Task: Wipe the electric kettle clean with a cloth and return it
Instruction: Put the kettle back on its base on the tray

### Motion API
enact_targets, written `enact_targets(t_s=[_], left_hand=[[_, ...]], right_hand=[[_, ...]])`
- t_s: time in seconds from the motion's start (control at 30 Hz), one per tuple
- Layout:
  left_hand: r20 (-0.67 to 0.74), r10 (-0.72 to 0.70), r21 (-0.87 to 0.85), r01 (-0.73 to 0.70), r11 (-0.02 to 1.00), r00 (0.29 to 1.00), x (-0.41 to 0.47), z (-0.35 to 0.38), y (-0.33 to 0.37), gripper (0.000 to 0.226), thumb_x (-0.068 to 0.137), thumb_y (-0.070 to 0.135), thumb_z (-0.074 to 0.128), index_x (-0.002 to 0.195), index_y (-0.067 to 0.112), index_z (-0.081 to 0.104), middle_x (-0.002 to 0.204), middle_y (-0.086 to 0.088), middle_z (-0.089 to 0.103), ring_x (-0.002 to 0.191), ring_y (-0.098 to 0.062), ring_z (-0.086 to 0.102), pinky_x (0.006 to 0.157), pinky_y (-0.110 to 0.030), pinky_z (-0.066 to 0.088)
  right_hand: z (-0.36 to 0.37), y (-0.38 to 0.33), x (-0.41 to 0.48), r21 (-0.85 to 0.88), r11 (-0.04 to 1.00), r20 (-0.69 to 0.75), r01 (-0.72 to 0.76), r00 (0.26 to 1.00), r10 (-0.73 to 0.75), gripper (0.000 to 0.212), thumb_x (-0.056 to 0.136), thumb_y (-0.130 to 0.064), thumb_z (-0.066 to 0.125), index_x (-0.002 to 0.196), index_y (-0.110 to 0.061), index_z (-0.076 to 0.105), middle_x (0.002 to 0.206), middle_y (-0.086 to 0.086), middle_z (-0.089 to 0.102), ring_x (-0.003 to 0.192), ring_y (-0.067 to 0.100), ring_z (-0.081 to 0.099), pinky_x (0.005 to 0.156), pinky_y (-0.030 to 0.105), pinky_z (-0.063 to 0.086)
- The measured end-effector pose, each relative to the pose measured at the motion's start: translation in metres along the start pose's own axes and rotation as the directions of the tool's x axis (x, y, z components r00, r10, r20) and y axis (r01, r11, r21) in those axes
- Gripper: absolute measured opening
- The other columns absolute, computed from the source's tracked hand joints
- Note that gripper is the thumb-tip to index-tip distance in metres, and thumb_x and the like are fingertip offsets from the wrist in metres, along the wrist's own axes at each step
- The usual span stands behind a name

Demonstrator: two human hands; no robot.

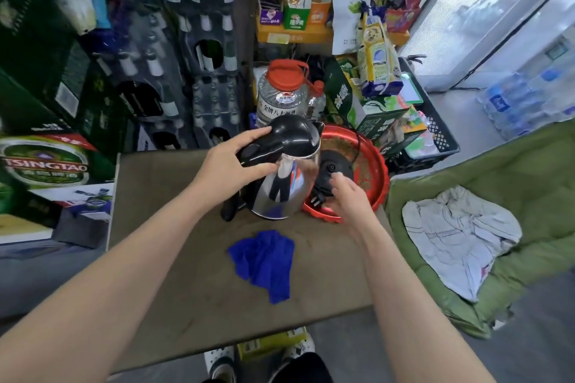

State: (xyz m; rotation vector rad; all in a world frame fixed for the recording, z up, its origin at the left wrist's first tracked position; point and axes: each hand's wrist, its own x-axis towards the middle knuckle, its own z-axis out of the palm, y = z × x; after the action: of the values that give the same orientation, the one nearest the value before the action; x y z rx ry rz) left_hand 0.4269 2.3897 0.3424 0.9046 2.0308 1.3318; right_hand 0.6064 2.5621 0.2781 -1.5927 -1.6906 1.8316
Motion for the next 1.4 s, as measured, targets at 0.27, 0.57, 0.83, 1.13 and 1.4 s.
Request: enact_targets(t_s=[0.27,0.57,0.83,1.13,1.4], left_hand=[[0.126,0.088,-0.019,-0.086,0.996,0.988,0.043,0.069,0.024,0.066,0.077,0.015,0.081,0.134,0.036,0.055,0.126,0.019,0.063,0.115,0.007,0.058,0.101,-0.013,0.042],[0.050,-0.013,0.032,0.012,0.999,0.999,0.113,0.154,0.010,0.052,0.075,0.017,0.083,0.118,0.029,0.056,0.113,0.009,0.068,0.100,0.000,0.064,0.092,-0.023,0.048],[-0.038,-0.053,0.011,0.054,0.999,0.998,0.139,0.166,-0.009,0.054,0.074,0.019,0.085,0.121,0.034,0.061,0.118,0.014,0.068,0.110,0.001,0.062,0.102,-0.026,0.047],[-0.277,-0.121,0.027,0.134,0.991,0.953,0.138,0.176,-0.017,0.054,0.072,0.020,0.085,0.116,0.032,0.056,0.118,0.000,0.052,0.110,-0.010,0.053,0.101,-0.025,0.039],[-0.285,-0.086,0.025,0.097,0.995,0.955,0.121,0.179,-0.021,0.050,0.068,0.020,0.087,0.103,0.040,0.058,0.110,0.005,0.059,0.103,-0.005,0.056,0.086,-0.013,0.037]], right_hand=[[-0.068,-0.045,0.057,0.104,0.994,0.174,0.042,0.983,-0.060,0.035,0.103,-0.040,0.045,0.132,-0.027,0.061,0.103,-0.010,0.072,0.091,0.011,0.067,0.075,0.026,0.054],[-0.117,-0.046,0.144,0.140,0.987,0.195,0.076,0.975,-0.103,0.039,0.108,-0.036,0.039,0.147,-0.031,0.046,0.123,-0.006,0.066,0.109,0.016,0.061,0.083,0.026,0.048],[-0.119,-0.047,0.180,0.081,0.992,0.240,0.102,0.963,-0.118,0.025,0.106,-0.040,0.041,0.129,-0.048,0.046,0.132,-0.007,0.063,0.119,0.016,0.062,0.090,0.028,0.051],[-0.123,-0.047,0.168,-0.019,0.979,0.276,0.202,0.942,-0.189,0.047,0.107,-0.036,0.042,0.153,-0.032,0.032,0.137,-0.011,0.055,0.111,-0.008,0.057,0.091,0.025,0.051],[-0.131,-0.033,0.157,-0.016,0.986,0.301,0.168,0.941,-0.156,0.035,0.107,-0.035,0.042,0.142,-0.034,0.043,0.120,-0.011,0.065,0.100,-0.006,0.066,0.073,0.016,0.056]])
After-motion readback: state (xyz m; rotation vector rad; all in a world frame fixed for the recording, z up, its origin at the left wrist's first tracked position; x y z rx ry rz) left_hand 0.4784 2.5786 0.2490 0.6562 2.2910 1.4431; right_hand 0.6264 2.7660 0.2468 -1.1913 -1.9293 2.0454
